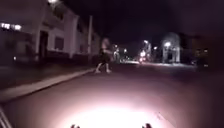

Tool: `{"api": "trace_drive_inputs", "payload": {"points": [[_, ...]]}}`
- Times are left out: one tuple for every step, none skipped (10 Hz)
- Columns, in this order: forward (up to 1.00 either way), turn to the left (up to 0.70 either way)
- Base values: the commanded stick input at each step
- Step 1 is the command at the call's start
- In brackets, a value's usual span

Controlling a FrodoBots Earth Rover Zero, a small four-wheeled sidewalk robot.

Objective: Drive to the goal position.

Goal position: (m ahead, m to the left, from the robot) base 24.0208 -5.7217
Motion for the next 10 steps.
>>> {"api": "trace_drive_inputs", "payload": {"points": [[0.7,0.0],[0.7,0.0],[0.7,0.0],[0.7,0.0],[0.7,0.0],[0.7,0.0],[0.7,0.0],[0.7,-0.03],[0.7,-0.16],[0.7,-0.29]]}}
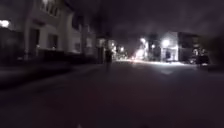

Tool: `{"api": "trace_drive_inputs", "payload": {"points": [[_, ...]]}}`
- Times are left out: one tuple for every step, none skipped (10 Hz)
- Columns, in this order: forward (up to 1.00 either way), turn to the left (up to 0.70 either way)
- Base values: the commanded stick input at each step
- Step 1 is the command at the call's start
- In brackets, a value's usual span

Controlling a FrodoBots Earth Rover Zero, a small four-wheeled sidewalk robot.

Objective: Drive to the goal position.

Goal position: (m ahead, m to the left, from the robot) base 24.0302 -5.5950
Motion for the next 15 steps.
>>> {"api": "trace_drive_inputs", "payload": {"points": [[0.7,-0.21],[0.7,0.0],[0.7,0.0],[0.7,0.0],[0.7,0.0],[0.7,0.0],[0.7,0.0],[0.7,0.0],[0.7,0.0],[0.7,0.0],[0.7,0.0],[0.21,0.0],[0.7,0.0],[0.7,-0.02],[0.7,-0.27]]}}
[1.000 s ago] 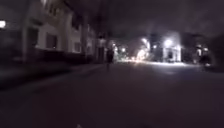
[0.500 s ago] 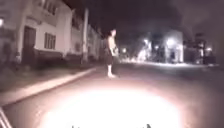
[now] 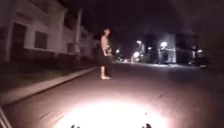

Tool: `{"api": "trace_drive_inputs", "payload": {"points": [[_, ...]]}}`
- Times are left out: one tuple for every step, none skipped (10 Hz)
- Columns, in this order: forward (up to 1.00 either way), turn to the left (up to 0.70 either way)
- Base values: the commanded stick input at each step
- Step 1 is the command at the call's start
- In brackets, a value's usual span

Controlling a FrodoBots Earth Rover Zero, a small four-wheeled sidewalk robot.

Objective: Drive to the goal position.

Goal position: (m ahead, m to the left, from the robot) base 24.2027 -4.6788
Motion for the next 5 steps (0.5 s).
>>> {"api": "trace_drive_inputs", "payload": {"points": [[0.7,-0.35],[0.7,-0.35],[0.7,-0.35],[0.7,-0.35],[0.7,-0.35]]}}
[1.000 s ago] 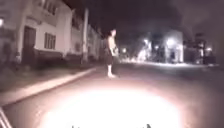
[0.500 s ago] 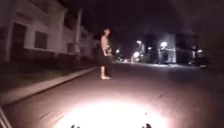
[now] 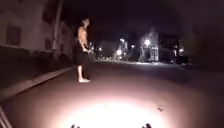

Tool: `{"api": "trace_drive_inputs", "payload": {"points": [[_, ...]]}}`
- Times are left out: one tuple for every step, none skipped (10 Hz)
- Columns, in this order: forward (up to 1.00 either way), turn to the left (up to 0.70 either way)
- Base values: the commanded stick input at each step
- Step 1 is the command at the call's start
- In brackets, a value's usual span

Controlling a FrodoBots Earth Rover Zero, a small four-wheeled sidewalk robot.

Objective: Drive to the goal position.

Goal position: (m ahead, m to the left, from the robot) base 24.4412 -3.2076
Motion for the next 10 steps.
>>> {"api": "trace_drive_inputs", "payload": {"points": [[0.7,-0.29],[0.7,-0.11],[0.7,0.0],[0.7,0.0],[0.7,0.0],[0.7,0.0],[0.7,0.0],[0.7,0.0],[0.7,0.0],[0.7,0.0]]}}
